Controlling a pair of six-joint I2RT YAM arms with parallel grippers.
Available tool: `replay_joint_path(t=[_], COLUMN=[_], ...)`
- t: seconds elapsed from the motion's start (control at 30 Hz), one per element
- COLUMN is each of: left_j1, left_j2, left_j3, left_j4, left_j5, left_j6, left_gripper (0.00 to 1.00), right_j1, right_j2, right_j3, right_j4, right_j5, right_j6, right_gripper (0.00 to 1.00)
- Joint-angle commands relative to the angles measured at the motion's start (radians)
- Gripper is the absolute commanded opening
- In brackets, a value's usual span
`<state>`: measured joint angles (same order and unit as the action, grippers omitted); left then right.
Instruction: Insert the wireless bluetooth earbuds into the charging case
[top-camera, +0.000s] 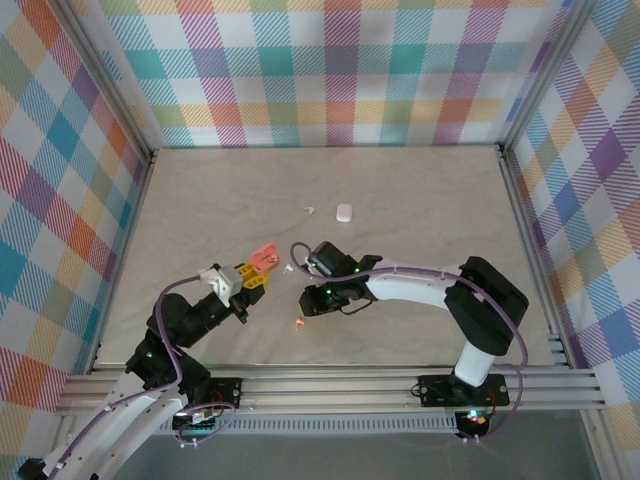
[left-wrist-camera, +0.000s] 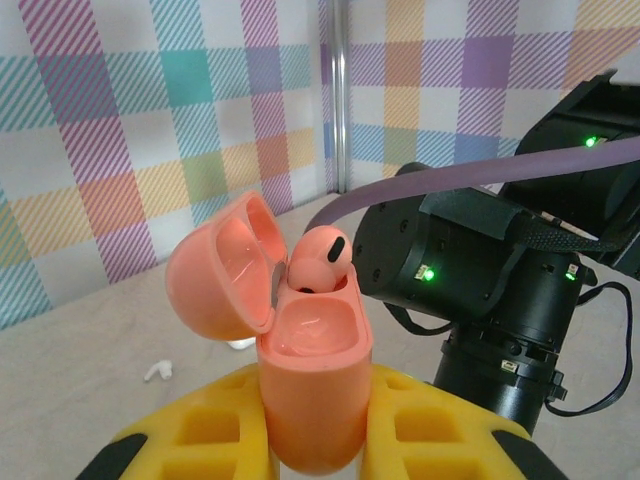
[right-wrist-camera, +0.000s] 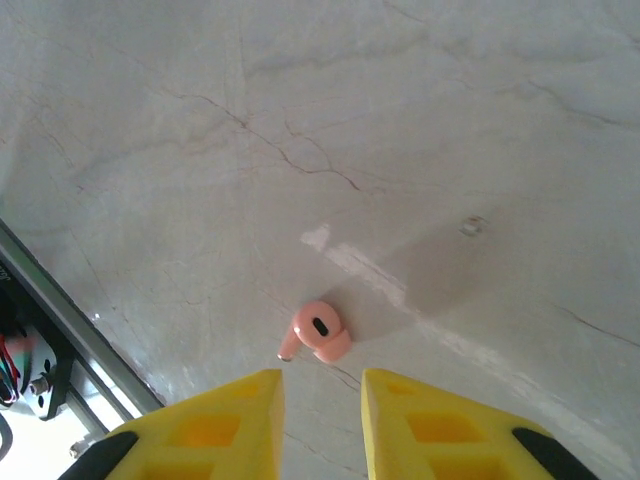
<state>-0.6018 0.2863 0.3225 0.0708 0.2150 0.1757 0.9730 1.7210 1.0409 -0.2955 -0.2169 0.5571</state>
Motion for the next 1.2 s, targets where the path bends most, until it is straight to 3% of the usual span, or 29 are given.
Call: replay_joint_path(t=[0.0,0.33,0.87,0.97,1.1,1.17], left_j1=[-0.009,-0.009,-0.009,-0.009,-0.009,-0.009], left_j2=[-0.017,-0.031,-0.048,-0.049,-0.049,-0.05], left_j3=[-0.008,-0.004,-0.007,-0.006,0.002,0.003], left_j4=[-0.009,-0.027,-0.038,-0.037,-0.047,-0.048], left_j5=[-0.015,-0.025,-0.035,-0.036,-0.035,-0.037], left_j6=[-0.016,-0.018,-0.033,-0.035,-0.038,-0.039], left_gripper=[0.0,0.0,0.0,0.0,0.0,0.0], right_j1=[0.024,0.056,0.081,0.087,0.087,0.087], right_j2=[0.04,0.104,0.13,0.136,0.137,0.113], right_j3=[0.064,0.125,0.149,0.172,0.241,0.229], right_j4=[-0.065,-0.13,-0.208,-0.238,-0.383,-0.372], right_j5=[0.032,0.031,0.047,0.057,0.142,0.124], right_j6=[-0.049,-0.131,-0.126,-0.078,0.115,0.209], right_gripper=[0.29,0.37,0.33,0.35,0.43,0.45])
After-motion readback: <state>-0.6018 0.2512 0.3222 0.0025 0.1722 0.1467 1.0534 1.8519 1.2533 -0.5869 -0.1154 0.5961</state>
